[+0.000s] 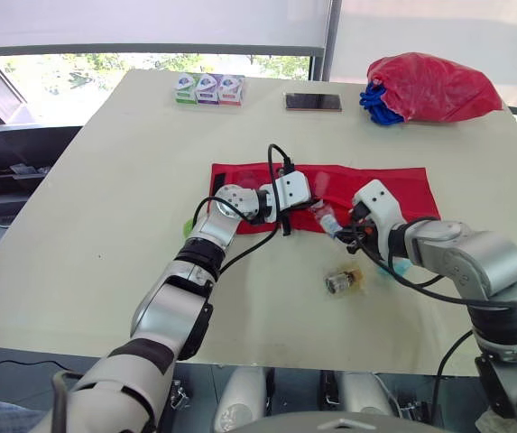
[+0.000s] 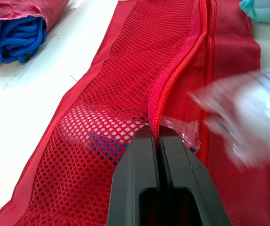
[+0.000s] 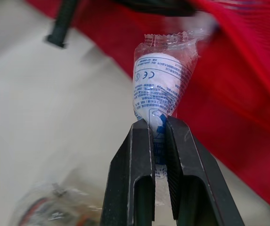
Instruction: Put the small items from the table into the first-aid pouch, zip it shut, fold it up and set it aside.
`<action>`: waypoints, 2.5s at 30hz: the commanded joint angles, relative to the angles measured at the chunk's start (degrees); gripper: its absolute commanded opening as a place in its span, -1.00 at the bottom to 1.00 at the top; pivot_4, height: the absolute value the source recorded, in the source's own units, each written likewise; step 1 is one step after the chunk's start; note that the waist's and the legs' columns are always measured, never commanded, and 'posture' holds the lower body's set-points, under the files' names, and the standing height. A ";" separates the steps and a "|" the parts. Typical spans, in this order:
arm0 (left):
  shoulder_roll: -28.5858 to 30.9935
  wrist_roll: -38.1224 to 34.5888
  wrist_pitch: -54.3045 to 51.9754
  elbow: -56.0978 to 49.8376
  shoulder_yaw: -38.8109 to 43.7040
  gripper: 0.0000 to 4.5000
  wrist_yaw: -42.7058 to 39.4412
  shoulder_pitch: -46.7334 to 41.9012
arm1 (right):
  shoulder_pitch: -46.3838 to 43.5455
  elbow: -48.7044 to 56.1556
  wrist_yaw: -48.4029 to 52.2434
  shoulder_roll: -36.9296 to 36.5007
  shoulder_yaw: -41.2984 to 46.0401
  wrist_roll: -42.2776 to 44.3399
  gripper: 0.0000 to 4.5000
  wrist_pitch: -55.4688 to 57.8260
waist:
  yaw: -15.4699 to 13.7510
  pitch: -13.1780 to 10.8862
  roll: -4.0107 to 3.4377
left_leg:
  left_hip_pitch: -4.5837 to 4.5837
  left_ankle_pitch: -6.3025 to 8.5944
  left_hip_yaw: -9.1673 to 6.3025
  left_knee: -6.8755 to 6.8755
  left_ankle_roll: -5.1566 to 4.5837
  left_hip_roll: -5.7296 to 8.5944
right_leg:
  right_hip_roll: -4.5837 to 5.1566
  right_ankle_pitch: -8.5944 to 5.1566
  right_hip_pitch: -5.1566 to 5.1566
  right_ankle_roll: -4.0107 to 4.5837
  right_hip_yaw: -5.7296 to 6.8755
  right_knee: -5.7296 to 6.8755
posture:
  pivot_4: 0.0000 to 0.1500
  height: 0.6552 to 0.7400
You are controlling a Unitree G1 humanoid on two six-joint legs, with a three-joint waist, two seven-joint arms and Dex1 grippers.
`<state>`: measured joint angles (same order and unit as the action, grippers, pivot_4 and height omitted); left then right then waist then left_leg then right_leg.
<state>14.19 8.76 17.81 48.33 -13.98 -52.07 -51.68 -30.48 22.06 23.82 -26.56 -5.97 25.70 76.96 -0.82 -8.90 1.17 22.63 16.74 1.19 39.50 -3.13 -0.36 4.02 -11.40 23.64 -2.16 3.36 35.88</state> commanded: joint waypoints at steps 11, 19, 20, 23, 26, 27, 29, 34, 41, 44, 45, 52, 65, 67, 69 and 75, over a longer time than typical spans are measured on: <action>-1.36 -1.79 0.17 -4.00 -0.04 -1.00 -0.87 -0.40 | -5.20 -12.85 -10.90 13.14 9.39 -4.06 -0.99 -7.22 | 0.05 0.01 -0.02 | -0.01 -0.02 0.02 0.00 0.01 0.01 | 0.00 0.00 0.00 0.00 -0.03 0.03 | 1.00 1.00; -1.75 -1.72 0.21 -4.03 -0.32 -1.00 -1.22 -0.17 | -6.14 -16.01 -15.50 18.98 9.44 -6.91 -0.99 -11.94 | 0.13 0.02 -0.04 | -0.01 -0.10 0.06 -0.09 0.15 0.01 | -0.01 0.00 0.04 0.00 -0.05 0.00 | 1.00 1.00; -1.79 -1.71 0.27 -3.86 -0.32 -1.00 -1.23 -0.24 | -6.53 -16.99 -16.43 19.90 9.51 -7.47 -0.99 -13.31 | 0.19 0.02 -0.04 | -0.01 -0.10 0.06 -0.09 0.15 0.01 | -0.01 0.00 0.04 0.00 -0.06 0.00 | 1.00 1.00; -1.96 -1.61 0.46 -3.36 -0.38 -1.00 -1.22 -0.43 | -7.69 -19.78 -19.52 23.81 10.80 -8.35 -0.99 -16.71 | 0.38 0.02 -0.05 | -0.03 -0.09 0.05 -0.09 0.14 0.01 | -0.02 0.00 0.05 0.00 -0.06 0.04 | 1.00 1.00; -2.07 -1.51 0.59 -3.08 -0.38 -1.00 -1.24 -0.48 | -8.03 -21.21 -21.66 26.23 11.73 -9.05 -0.99 -19.18 | 0.37 0.02 -0.05 | -0.02 -0.10 0.04 -0.12 0.16 0.00 | -0.04 0.00 0.09 0.00 -0.06 0.07 | 1.00 1.00; -2.07 -1.48 0.64 -2.99 -0.39 -1.00 -1.25 -0.50 | -8.01 -21.47 -22.03 26.55 11.66 -9.41 -0.99 -19.88 | 0.38 0.02 -0.05 | -0.02 -0.11 0.05 -0.12 0.16 0.00 | -0.04 0.00 0.09 0.00 -0.06 0.06 | 1.00 1.00; -2.05 -1.45 0.72 -2.83 -0.37 -1.00 -1.26 -0.55 | -7.34 -21.15 -21.31 26.61 10.77 -9.42 -0.99 -20.16 | 0.42 0.02 -0.05 | -0.02 -0.11 0.09 -0.12 0.17 0.01 | -0.02 0.00 0.09 0.00 -0.10 0.04 | 1.00 1.00; -1.42 -1.18 1.31 -1.36 -0.22 -1.00 -1.27 -1.04 | -3.33 -17.16 -18.67 23.68 7.04 -10.40 -0.02 -20.29 | 0.39 0.03 -0.06 | -0.01 -0.11 0.09 -0.12 0.17 0.01 | -0.02 0.00 0.09 0.00 -0.10 0.00 | 1.00 1.00; -0.73 -0.94 2.47 2.30 0.34 -1.00 -0.73 -3.23 | 0.45 -9.07 -15.26 19.10 4.56 -9.71 0.62 -17.86 | 1.15 0.03 -0.06 | -0.01 -0.02 0.07 -0.13 0.01 0.00 | -0.03 0.00 0.11 0.00 -0.09 0.05 | 1.00 1.00; -0.73 -1.36 2.51 3.79 0.83 -1.00 -0.65 -4.12 | 1.88 -4.85 -12.70 16.42 3.17 -8.61 0.62 -15.90 | 1.28 0.03 -0.06 | -0.01 -0.01 0.06 -0.13 -0.01 0.00 | -0.02 0.00 0.11 0.00 -0.09 0.04 | 1.00 1.00; -0.76 -1.52 2.49 4.25 0.99 -1.00 -0.67 -4.42 | 2.35 -3.30 -11.70 15.22 2.55 -8.24 0.62 -15.19 | 1.34 0.03 -0.06 | -0.01 -0.01 0.07 -0.13 -0.01 0.00 | -0.02 0.00 0.11 0.00 -0.09 0.04 | 1.00 1.00; -0.92 -1.89 2.97 5.73 1.17 -1.00 -1.03 -5.19 | 4.42 0.00 -8.54 9.13 -1.25 -9.39 0.00 -14.97 | 1.43 0.03 -0.06 | -0.01 0.00 0.06 -0.13 -0.02 0.00 | -0.02 0.00 0.11 -0.01 -0.08 0.03 | 1.00 1.00; -1.26 -2.14 3.29 5.11 0.79 -1.00 -2.35 -4.48 | -1.82 -18.15 -11.86 14.23 -5.00 -18.74 -0.94 -33.45 | 1.46 0.02 -0.05 | 0.00 -0.04 0.08 -0.12 0.04 0.00 | -0.02 0.00 0.11 -0.01 -0.09 0.02 | 1.00 1.00; -1.28 -2.12 3.31 5.01 0.73 -1.00 -2.45 -4.27 | -2.26 -19.84 -12.07 14.80 -4.83 -19.83 -0.94 -36.32 | 1.42 0.02 -0.05 | 0.00 -0.07 0.08 -0.12 0.09 0.01 | -0.02 0.00 0.11 -0.01 -0.09 0.01 | 1.00 1.00; -1.27 -2.07 3.40 4.95 0.63 -1.00 -2.54 -4.09 | -2.05 -20.55 -11.78 15.13 -4.61 -20.26 -0.94 -37.71 | 1.41 0.02 -0.06 | 0.00 -0.09 0.08 -0.12 0.14 0.01 | -0.01 0.00 0.11 -0.01 -0.09 0.00 | 1.00 1.00; -1.18 -1.87 3.74 5.75 0.67 -1.00 -2.35 -4.27 | 3.04 -12.19 -7.36 12.38 -4.92 -19.01 -0.94 -34.94 | 1.37 0.02 -0.06 | 0.03 -0.09 0.07 -0.13 0.13 0.01 | -0.01 -0.01 0.11 -0.01 -0.08 -0.02 | 1.00 1.00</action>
<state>13.14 7.48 20.17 54.76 -13.82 -54.56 -55.35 -27.92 4.19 14.84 -12.79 -11.44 6.02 41.49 0.55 -8.87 1.12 22.67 16.65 1.26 39.37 -3.00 -0.35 4.02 -11.40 23.75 -2.17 3.28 35.86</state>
